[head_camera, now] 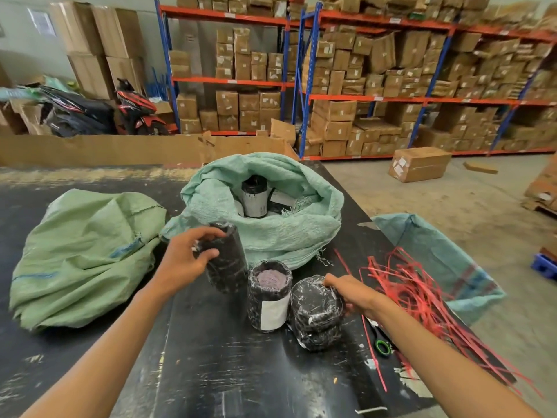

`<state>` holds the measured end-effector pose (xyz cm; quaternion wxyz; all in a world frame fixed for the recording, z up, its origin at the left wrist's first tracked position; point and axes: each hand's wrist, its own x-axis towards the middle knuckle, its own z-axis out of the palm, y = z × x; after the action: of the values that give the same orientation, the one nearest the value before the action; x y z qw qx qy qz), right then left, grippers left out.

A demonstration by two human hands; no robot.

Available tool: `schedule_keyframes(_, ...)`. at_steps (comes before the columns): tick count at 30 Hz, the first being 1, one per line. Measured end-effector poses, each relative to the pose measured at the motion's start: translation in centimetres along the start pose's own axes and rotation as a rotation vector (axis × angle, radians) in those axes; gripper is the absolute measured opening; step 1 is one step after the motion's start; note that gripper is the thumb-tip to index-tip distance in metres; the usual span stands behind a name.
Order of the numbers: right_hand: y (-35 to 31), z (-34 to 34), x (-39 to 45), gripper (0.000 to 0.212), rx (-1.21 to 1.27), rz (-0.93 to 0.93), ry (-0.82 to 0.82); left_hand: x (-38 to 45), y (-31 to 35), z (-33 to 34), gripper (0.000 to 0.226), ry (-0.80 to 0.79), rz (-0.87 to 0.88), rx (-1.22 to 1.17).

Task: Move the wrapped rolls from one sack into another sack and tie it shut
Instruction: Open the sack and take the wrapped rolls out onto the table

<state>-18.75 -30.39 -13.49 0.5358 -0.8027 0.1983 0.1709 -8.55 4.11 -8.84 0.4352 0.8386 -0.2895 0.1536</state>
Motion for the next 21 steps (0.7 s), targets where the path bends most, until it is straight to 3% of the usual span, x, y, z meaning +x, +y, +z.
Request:
schedule_keyframes(4,0.0,0.1,0.1,0.032,-0.073,0.008,-0.008,-0.4,-1.0,3.1,0.047,-0.145,0.0,0.004)
schedule_keyframes(10,0.0,-0.4,-0.3,0.028,-0.157,-0.007,-0.109,0.4,-1.9,7.0,0.049,-0.146,-0.007,-0.019)
schedule_keyframes(16,0.7,1.2,1.3,0.026,-0.343,-0.174,-0.021,1.8,-1.9,8.6,0.037,-0.157,-0.025,-0.064)
schedule_keyframes(21,0.9,1.3,2.1,0.024,-0.385,-0.192,-0.019,1.4,-2.2,8.7,0.036,-0.185,-0.002,-0.077)
